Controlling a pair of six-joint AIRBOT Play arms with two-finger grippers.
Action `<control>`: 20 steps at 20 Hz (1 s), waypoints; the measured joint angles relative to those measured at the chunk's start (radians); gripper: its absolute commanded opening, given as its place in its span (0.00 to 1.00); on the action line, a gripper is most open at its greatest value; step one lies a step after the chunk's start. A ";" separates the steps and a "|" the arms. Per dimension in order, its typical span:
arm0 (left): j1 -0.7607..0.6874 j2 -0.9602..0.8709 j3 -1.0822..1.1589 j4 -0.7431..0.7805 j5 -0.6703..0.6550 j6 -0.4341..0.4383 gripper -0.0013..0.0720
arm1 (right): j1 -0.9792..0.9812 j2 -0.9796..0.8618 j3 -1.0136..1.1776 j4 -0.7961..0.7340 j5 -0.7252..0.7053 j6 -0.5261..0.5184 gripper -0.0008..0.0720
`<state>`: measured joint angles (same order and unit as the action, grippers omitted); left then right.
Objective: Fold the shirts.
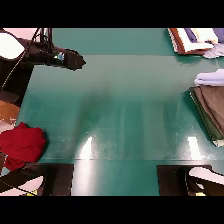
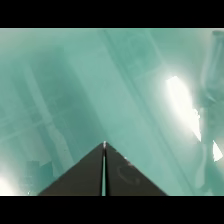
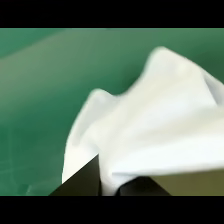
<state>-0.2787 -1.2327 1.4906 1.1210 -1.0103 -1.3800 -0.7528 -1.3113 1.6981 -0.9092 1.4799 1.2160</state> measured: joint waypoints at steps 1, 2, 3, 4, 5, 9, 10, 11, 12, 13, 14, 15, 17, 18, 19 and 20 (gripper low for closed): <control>0.000 0.000 0.000 0.000 -0.002 0.000 0.05 | -0.026 0.032 -0.053 -0.037 0.002 0.001 0.03; 0.000 0.000 0.000 0.000 -0.003 0.004 0.05 | -0.050 0.064 -0.106 -0.071 0.004 0.002 0.03; 0.000 0.000 0.000 0.000 -0.003 0.011 0.05 | -0.074 0.094 -0.155 -0.099 0.006 0.005 0.03; 0.000 0.000 0.000 0.000 -0.004 0.019 0.05 | -0.101 0.125 -0.206 -0.129 0.006 0.006 0.03; 0.000 0.000 0.000 0.000 -0.004 0.025 0.05 | -0.124 0.150 -0.250 -0.161 0.006 0.008 0.03; 0.000 0.000 0.000 0.000 -0.005 0.043 0.05 | -0.203 0.232 -0.397 -0.273 0.005 0.013 0.57; 0.000 0.000 0.000 0.000 -0.005 0.046 0.05 | -0.220 0.244 -0.420 -0.299 0.005 0.013 0.69; 0.000 0.000 0.000 0.000 -0.005 0.047 0.05 | -0.233 0.251 -0.436 -0.321 0.006 0.014 0.69; 0.000 0.000 0.000 0.000 -0.005 0.049 0.05 | -0.245 0.257 -0.447 -0.343 0.008 0.023 0.69; 0.000 0.000 0.000 0.000 -0.006 0.050 0.05 | -0.251 0.261 -0.453 -0.355 0.009 0.035 0.69; 0.000 0.000 0.000 0.000 -0.006 0.050 0.05 | -0.252 0.264 -0.455 -0.359 0.009 0.045 0.69; 0.000 0.000 0.000 0.000 -0.006 0.051 0.05 | -0.248 0.266 -0.456 -0.358 0.010 0.058 0.69; 0.000 0.000 0.000 0.000 -0.006 0.051 0.05 | -0.212 0.268 -0.458 -0.320 0.009 0.069 0.68; 0.000 0.000 0.000 0.000 -0.006 0.051 0.05 | -0.183 0.270 -0.458 -0.286 0.009 0.076 0.68; 0.000 0.000 0.000 0.002 -0.006 0.052 0.05 | -0.137 0.270 -0.458 -0.250 0.008 0.082 0.67; 0.000 0.000 0.000 0.004 -0.005 0.052 0.05 | -0.090 0.270 -0.459 -0.209 0.008 0.083 0.59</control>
<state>-0.2787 -1.2327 1.4906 1.1248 -1.0153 -1.3277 -0.8425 -1.0412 1.2396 -1.1183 1.4879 1.2991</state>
